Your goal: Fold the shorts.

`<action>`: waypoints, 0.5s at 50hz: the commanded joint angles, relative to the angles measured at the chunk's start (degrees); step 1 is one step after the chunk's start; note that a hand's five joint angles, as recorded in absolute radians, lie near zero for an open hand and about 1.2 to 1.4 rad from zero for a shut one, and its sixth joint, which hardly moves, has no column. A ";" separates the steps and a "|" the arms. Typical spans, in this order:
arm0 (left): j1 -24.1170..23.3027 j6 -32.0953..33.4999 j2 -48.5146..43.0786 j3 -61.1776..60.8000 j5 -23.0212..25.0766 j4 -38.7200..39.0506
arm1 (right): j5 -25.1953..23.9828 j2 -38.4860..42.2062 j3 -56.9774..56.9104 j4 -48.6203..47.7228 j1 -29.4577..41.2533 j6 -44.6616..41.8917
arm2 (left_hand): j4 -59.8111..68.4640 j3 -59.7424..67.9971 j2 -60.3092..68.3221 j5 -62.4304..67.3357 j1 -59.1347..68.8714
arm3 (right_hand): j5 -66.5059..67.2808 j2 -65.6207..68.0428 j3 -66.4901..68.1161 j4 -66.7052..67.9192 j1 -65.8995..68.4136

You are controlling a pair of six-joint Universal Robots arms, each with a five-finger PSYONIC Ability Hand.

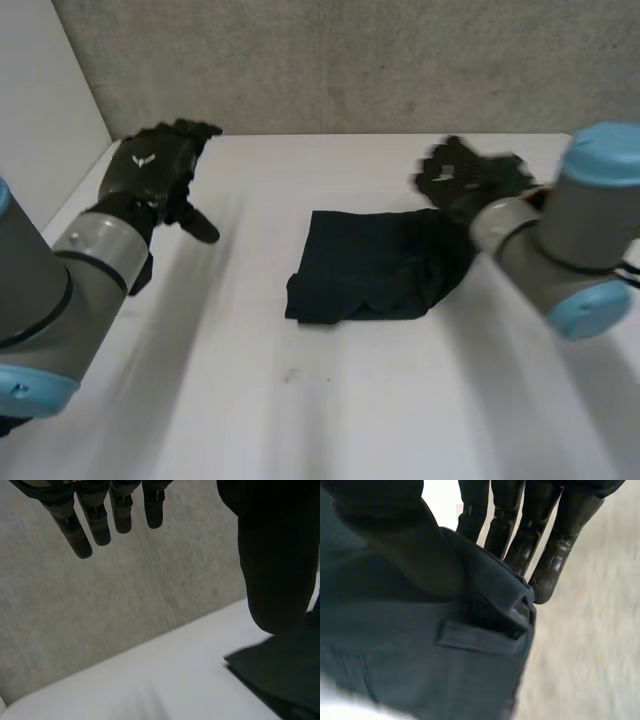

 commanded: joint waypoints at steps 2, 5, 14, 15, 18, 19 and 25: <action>-0.92 -0.25 -0.82 5.87 -0.22 -0.41 | -11.63 7.88 0.08 -5.92 11.44 -4.06 | -0.43 -0.90 -0.17 -1.30 0.29 | 14.27 12.49 11.96 11.61 24.38; -1.27 -0.16 -1.09 6.58 -0.22 -0.32 | -15.25 9.12 0.08 -6.10 11.72 -3.45 | -0.43 -0.90 -0.17 -1.30 0.29 | 14.27 12.49 11.96 11.61 24.38; -3.02 -0.16 -6.97 14.03 -2.67 -0.85 | -10.61 2.82 0.43 -5.83 8.91 19.88 | -0.26 -0.73 0.00 -1.13 0.46 | -55.73 -57.51 -58.04 -58.39 -45.62; -3.64 -0.07 -7.67 15.01 -2.94 -1.02 | -9.91 0.88 0.78 -5.92 8.03 24.89 | -0.26 -0.73 0.00 -1.13 0.46 | -55.73 -57.51 -58.04 -58.39 -45.62; -5.66 -0.07 -11.26 19.47 -3.21 -1.55 | -7.62 -5.36 1.13 -5.84 4.69 44.23 | 0.07 -0.40 0.34 -0.80 0.79 | -55.73 -57.51 -58.04 -58.39 -45.62; -5.84 -0.07 -12.33 20.80 -3.21 -1.81 | -7.27 -5.90 1.05 -5.75 3.99 48.54 | 0.07 -0.39 0.34 -0.79 0.80 | -55.73 -57.51 -58.04 -58.39 -45.62; -8.03 -0.33 -23.21 31.60 -3.21 -6.72 | -6.74 -5.55 0.70 -2.25 -0.84 63.00 | 0.75 0.28 1.01 -0.12 1.47 | -55.73 -57.51 -58.04 -58.39 -45.62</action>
